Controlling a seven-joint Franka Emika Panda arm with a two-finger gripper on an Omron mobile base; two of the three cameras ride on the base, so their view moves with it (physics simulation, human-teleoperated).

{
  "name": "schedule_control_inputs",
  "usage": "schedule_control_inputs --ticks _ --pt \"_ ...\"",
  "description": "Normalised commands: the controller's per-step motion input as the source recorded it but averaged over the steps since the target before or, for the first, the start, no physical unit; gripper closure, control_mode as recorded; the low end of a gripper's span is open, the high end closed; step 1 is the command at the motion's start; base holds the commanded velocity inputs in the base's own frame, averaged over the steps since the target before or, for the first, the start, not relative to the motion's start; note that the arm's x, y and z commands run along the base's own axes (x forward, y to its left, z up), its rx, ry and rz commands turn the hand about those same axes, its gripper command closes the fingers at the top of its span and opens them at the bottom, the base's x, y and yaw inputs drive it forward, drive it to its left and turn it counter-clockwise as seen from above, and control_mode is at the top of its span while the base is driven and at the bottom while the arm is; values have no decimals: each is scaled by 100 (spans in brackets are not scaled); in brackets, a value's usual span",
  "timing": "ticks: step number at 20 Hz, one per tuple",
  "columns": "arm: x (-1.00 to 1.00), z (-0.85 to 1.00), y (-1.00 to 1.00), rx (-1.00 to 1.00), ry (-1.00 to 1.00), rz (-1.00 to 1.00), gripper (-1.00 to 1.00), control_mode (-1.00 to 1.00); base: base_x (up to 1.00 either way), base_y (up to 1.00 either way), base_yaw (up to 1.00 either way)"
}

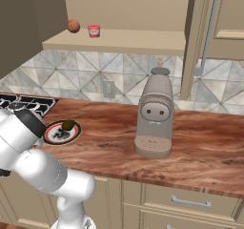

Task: Pick the avocado and bread from the counter and place them on the plate. Then pick the jam from the cabinet and place it next to the plate. Lastly close the cabinet door.

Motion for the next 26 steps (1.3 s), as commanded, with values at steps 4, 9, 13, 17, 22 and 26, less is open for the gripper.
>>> schedule_control_inputs --ticks 4,9,13,17,22,26 --pt "-7 51 -17 -4 -11 0 100 -100 0 0 0" --pt "1 35 -41 -3 -1 0 100 -100 0 0 0" --pt "3 7 -46 0 0 0 100 -100 0 0 0" --pt "31 0 -40 0 0 0 100 -100 0 0 0" --pt "53 0 -38 0 0 0 100 -100 0 0 0" --pt "45 0 -26 0 0 0 100 -100 0 0 0"
